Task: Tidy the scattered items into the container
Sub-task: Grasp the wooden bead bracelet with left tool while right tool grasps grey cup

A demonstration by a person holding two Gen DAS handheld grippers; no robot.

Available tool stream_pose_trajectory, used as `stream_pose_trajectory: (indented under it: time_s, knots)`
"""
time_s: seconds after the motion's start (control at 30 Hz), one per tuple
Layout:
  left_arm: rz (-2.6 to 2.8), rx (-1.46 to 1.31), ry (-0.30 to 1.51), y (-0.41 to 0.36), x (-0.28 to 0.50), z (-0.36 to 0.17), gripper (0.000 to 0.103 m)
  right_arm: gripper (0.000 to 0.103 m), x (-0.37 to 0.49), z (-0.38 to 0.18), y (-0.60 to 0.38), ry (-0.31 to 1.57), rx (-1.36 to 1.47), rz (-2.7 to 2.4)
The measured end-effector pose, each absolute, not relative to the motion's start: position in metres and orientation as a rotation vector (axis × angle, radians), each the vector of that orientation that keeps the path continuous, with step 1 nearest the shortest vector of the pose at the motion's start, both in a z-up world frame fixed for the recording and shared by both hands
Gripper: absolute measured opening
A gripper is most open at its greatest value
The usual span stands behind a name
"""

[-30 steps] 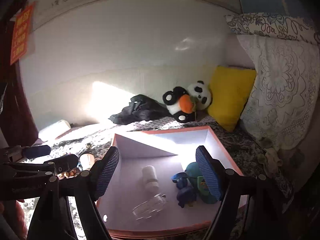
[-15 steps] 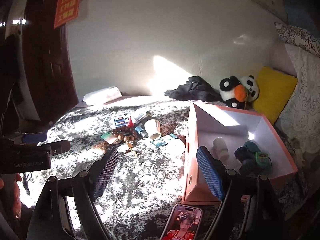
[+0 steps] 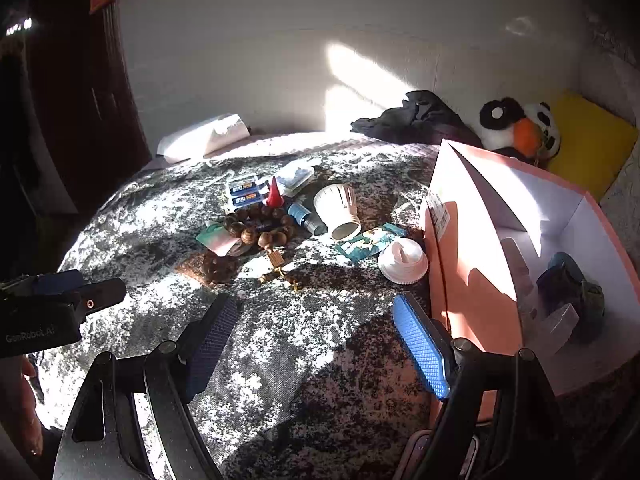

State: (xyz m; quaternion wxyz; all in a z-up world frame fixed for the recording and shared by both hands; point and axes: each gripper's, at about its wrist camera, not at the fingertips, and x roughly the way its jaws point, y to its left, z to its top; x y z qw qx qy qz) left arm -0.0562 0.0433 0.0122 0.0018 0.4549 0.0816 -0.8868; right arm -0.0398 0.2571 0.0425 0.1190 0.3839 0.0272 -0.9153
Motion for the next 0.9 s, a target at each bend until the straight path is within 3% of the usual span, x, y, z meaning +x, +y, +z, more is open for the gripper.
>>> stream_pose_trajectory:
  time_s: [0.63, 0.73, 0.9]
  knots:
    - [-2.661, 1.612, 0.33, 0.053, -0.219, -0.069, 0.086, 0.083, -0.22, -0.037, 0.231, 0.123, 1.32, -2.661]
    - [-2.647, 1.61, 0.298, 0.056, -0.226, -0.078, 0.081, 0.083, -0.234, -0.049, 0.23, 0.126, 1.343, -2.659]
    - [-2.66, 1.551, 0.283, 0.053, -0.22, -0.076, 0.063, 0.082, -0.239, -0.057, 0.227, 0.129, 1.345, -2.639]
